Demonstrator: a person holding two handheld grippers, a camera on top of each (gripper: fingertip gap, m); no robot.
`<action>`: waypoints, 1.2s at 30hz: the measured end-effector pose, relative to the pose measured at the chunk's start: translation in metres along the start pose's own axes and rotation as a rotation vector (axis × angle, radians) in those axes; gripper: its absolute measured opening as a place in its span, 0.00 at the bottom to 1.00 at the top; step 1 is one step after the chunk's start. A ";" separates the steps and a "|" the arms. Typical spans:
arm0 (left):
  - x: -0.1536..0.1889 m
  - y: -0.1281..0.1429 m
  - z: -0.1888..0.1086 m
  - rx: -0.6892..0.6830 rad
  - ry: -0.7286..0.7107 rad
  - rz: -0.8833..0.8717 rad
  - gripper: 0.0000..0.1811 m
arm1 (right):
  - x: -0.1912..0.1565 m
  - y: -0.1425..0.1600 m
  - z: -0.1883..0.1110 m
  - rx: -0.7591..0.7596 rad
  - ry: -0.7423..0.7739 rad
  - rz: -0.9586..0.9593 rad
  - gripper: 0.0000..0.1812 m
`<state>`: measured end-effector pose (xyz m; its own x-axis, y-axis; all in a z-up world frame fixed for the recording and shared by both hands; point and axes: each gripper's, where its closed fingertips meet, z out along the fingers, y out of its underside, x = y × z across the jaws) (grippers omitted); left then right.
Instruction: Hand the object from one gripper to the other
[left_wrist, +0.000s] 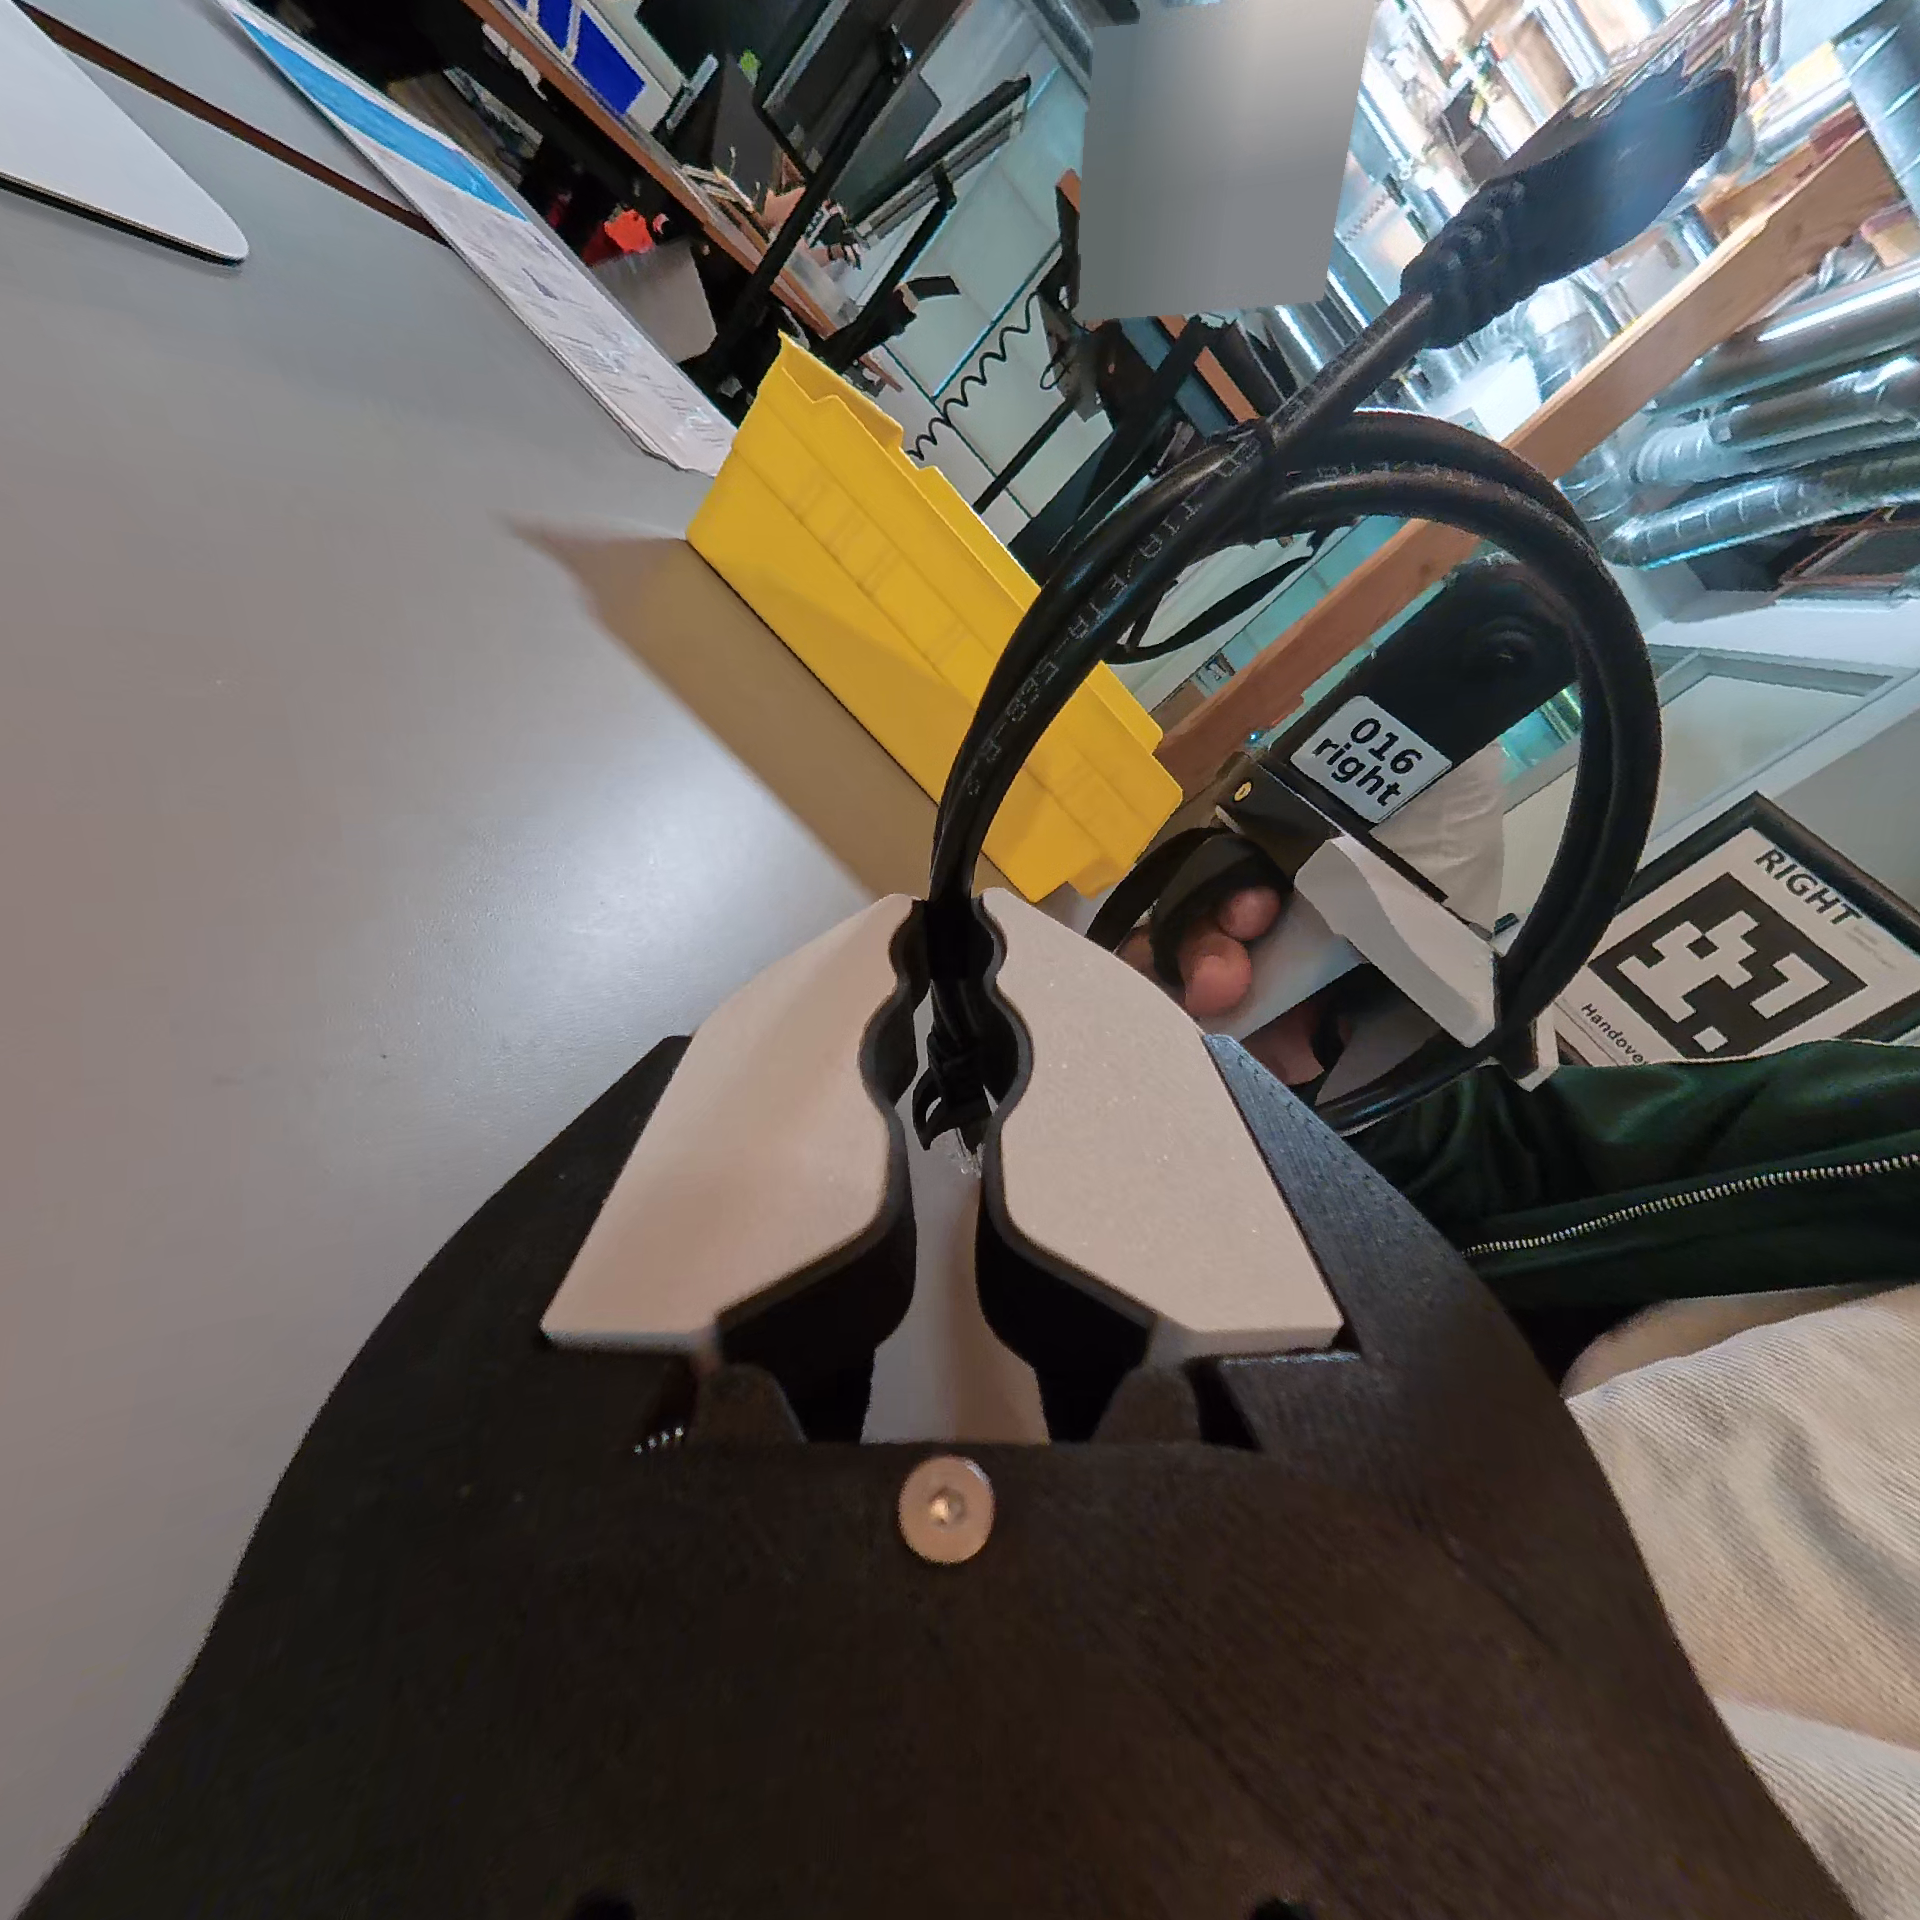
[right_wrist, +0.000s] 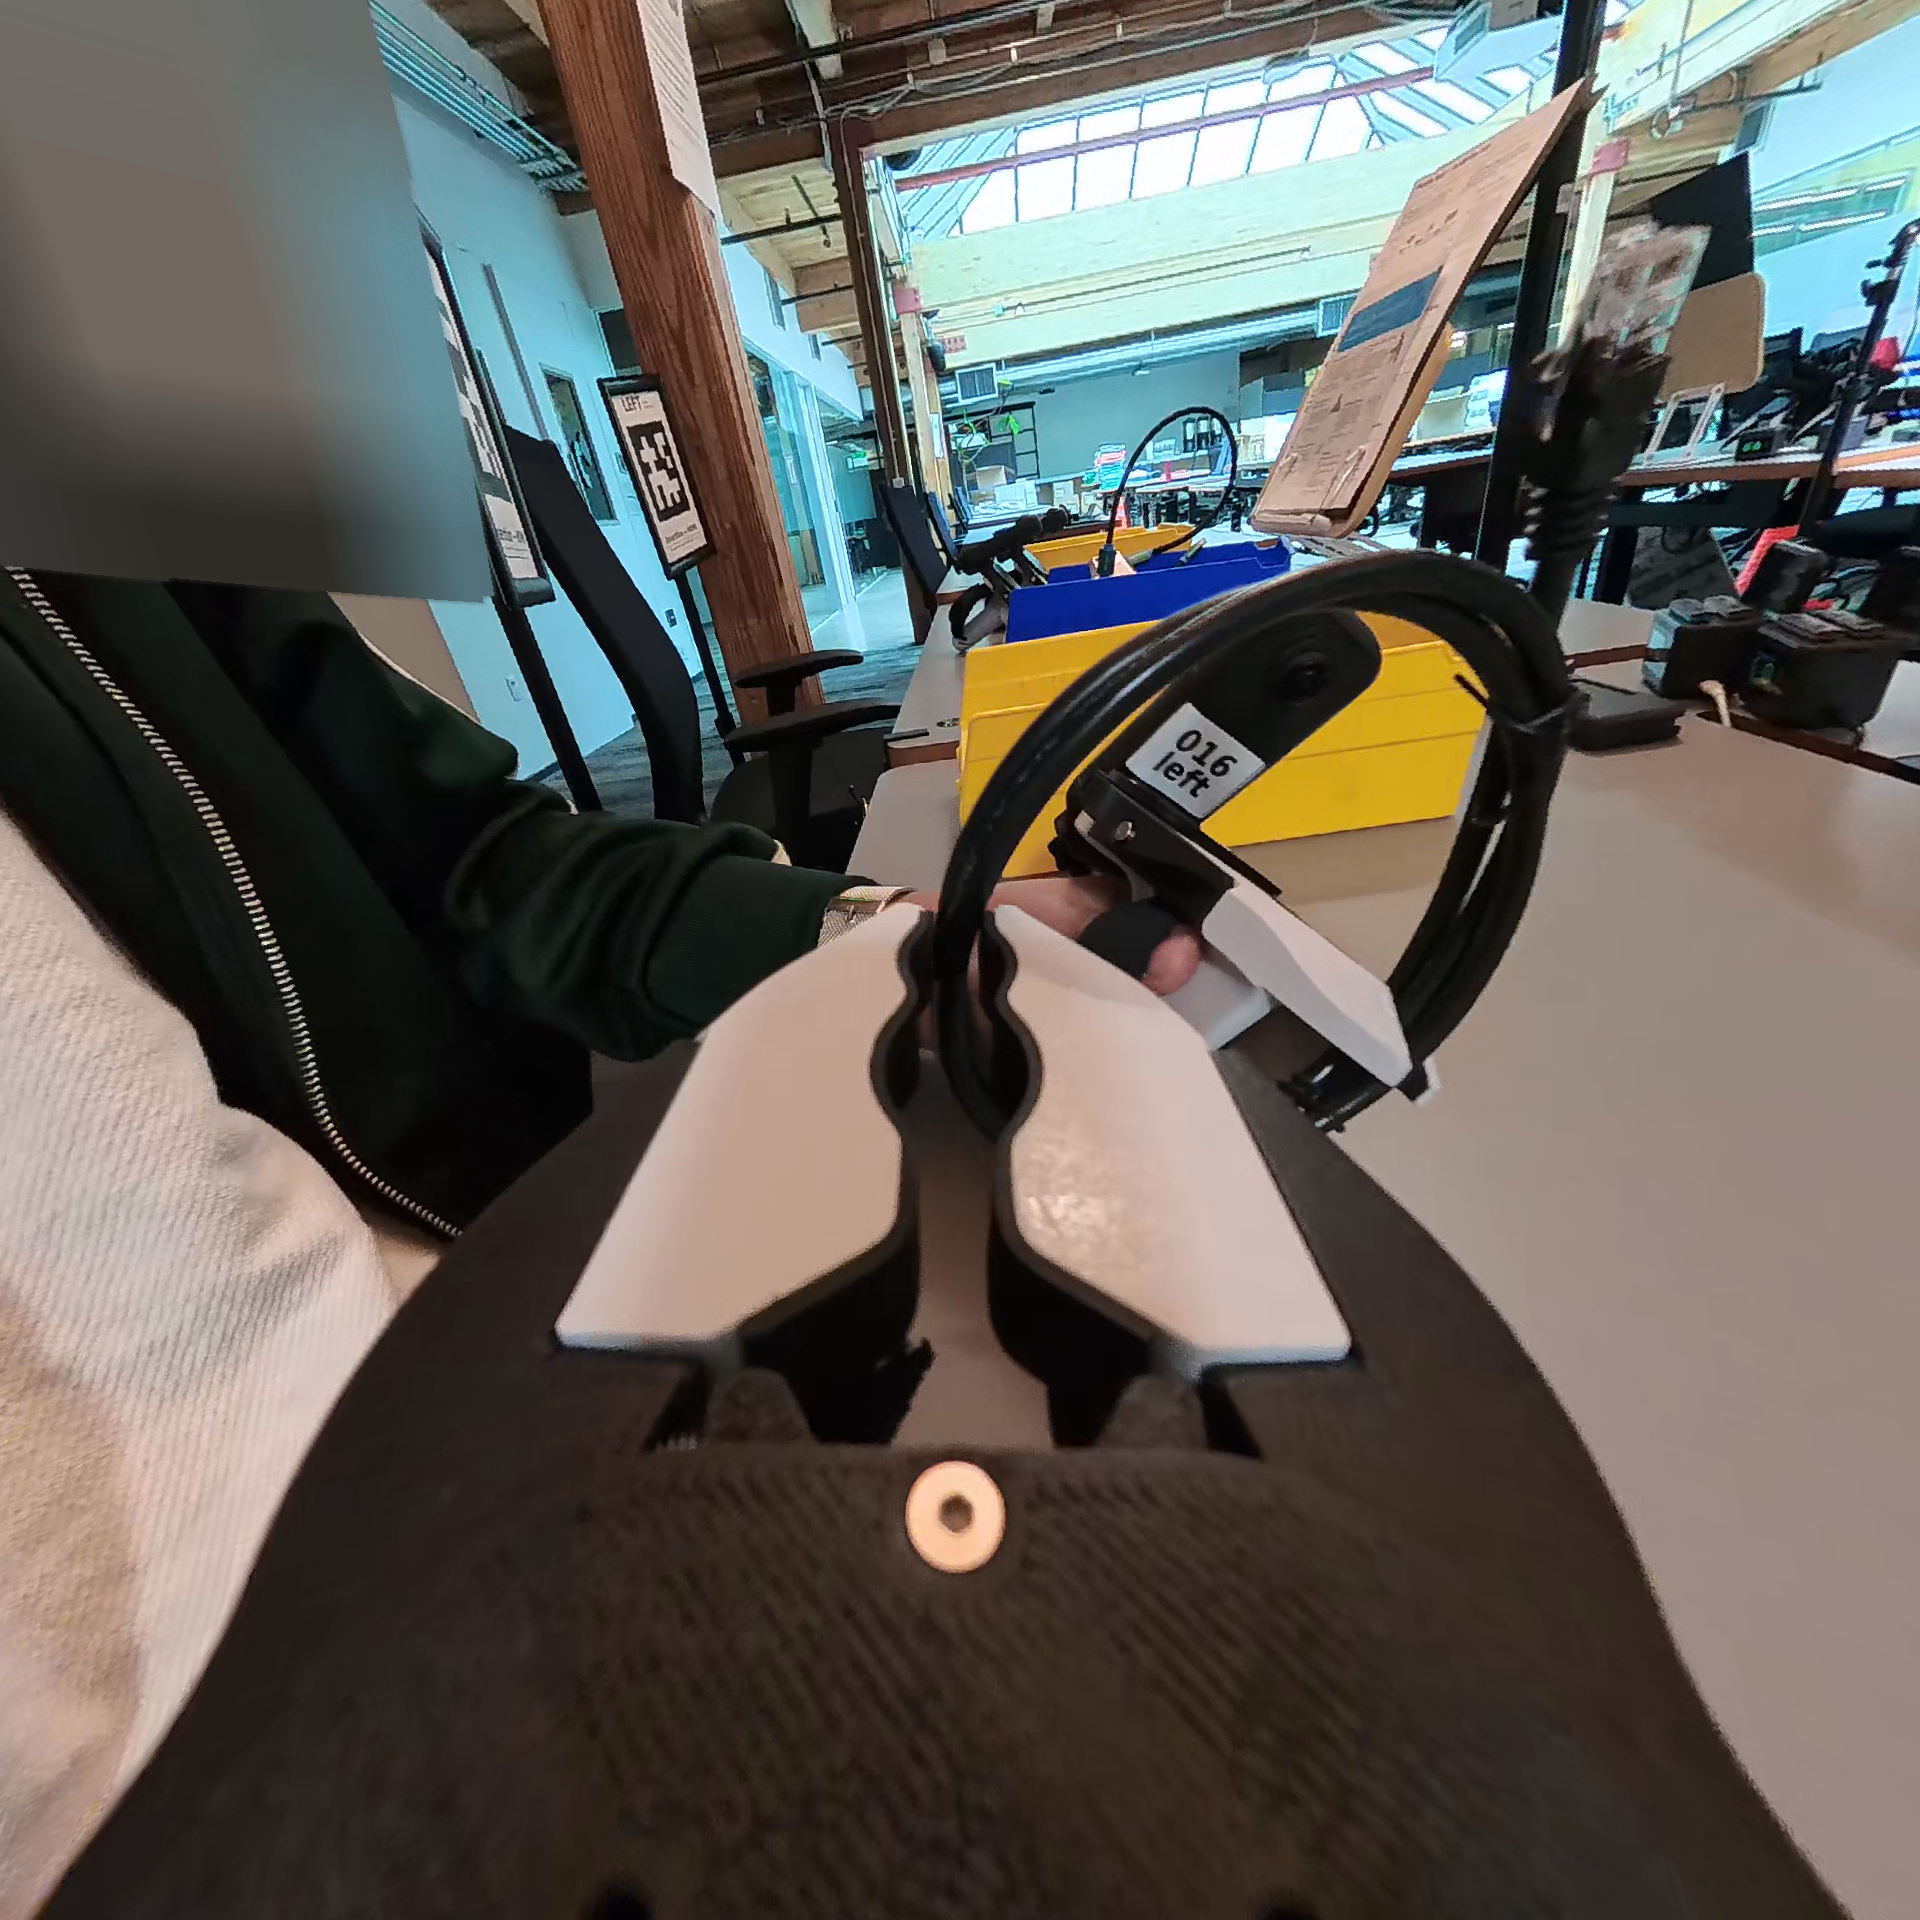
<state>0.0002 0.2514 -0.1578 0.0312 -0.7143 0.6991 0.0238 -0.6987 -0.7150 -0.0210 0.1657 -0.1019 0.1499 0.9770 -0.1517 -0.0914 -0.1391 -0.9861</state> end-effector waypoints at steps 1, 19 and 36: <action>0.000 0.000 0.000 -0.001 0.002 0.001 0.04 | 0.000 0.000 0.000 -0.003 -0.001 -0.001 0.05; 0.006 -0.010 0.001 0.074 0.008 0.058 0.18 | 0.014 -0.021 -0.017 0.103 0.078 -0.001 0.03; 0.057 0.034 0.030 -0.160 0.003 0.846 0.13 | 0.030 -0.028 -0.033 0.167 0.092 0.170 0.03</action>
<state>0.0327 0.1884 -0.1425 -0.0281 -0.9973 -0.0684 -0.1472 0.0718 -0.9865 0.0185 0.1930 -0.0813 0.2063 0.9220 -0.3276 -0.2833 -0.2642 -0.9219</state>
